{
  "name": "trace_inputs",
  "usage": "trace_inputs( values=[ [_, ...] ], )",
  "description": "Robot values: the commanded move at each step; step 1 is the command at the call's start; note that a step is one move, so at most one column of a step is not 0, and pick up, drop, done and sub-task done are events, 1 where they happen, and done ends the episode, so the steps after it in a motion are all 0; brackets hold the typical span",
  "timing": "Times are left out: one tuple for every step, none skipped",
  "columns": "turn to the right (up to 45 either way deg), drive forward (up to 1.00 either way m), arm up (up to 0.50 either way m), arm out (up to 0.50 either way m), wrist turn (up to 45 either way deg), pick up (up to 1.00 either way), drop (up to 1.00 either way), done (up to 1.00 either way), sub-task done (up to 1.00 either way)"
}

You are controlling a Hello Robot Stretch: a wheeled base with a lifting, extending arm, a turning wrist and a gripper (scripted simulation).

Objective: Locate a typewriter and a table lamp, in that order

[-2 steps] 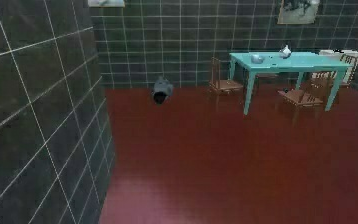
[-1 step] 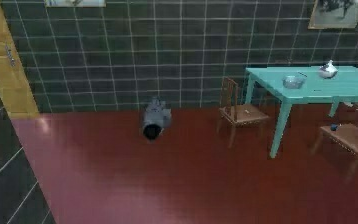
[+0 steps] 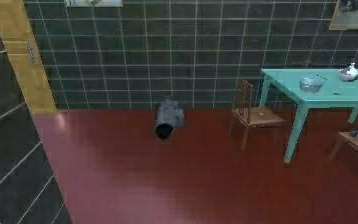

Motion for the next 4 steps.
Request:
trace_inputs(
  values=[
    [0.0,1.0,0.0,0.0,0.0,0.0,0.0,0.0,0.0],
    [-45.0,0.0,0.0,0.0,0.0,0.0,0.0,0.0,0.0],
    [-9.0,0.0,0.0,0.0,0.0,0.0,0.0,0.0,0.0],
    [0.0,1.0,0.0,0.0,0.0,0.0,0.0,0.0,0.0]
  ],
)
